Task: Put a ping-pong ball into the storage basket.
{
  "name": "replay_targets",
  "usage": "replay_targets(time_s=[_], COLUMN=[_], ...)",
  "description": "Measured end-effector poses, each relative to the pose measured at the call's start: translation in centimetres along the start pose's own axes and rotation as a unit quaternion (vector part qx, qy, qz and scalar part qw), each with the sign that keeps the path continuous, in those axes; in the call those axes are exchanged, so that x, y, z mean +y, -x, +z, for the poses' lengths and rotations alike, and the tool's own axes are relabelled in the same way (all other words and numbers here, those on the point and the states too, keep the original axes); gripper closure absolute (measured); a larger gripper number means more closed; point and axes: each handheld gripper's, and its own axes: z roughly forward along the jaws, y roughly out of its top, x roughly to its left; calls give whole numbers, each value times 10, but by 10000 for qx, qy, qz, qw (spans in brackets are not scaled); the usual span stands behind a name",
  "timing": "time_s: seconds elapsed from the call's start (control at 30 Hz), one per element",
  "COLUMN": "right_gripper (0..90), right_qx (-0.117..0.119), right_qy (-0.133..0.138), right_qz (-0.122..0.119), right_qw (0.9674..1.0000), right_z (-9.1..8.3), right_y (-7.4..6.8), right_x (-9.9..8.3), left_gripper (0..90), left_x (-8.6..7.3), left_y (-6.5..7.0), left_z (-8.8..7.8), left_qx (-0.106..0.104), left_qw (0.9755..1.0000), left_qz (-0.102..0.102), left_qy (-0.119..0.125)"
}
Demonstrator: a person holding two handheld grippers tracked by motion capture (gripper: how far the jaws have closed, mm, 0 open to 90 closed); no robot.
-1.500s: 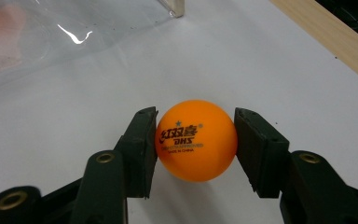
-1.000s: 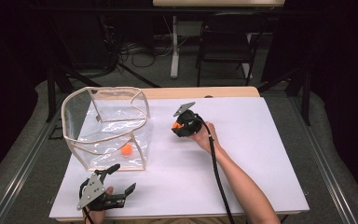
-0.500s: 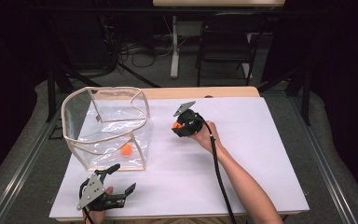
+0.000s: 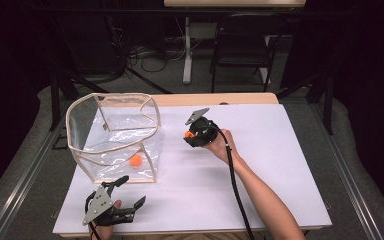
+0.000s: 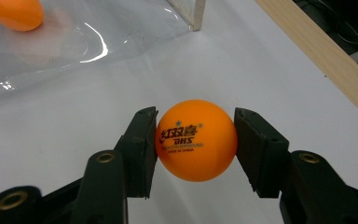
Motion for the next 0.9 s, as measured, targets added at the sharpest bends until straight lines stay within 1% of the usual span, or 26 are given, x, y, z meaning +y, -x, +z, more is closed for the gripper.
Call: replay_targets(time_s=[0.43, 0.9], right_gripper=[509, 509], right_qx=[4, 21], right_qy=[46, 81], right_qz=[-129, -232], right_qw=[9999, 9997], right_z=[-11, -17], right_y=[-5, -10], right_x=[6, 11], left_gripper=[157, 157], left_x=[0, 0], left_y=[0, 1], left_z=[0, 0], left_qx=[3, 8], left_qw=[10000, 10000], left_qz=[3, 5], left_qy=[3, 8])
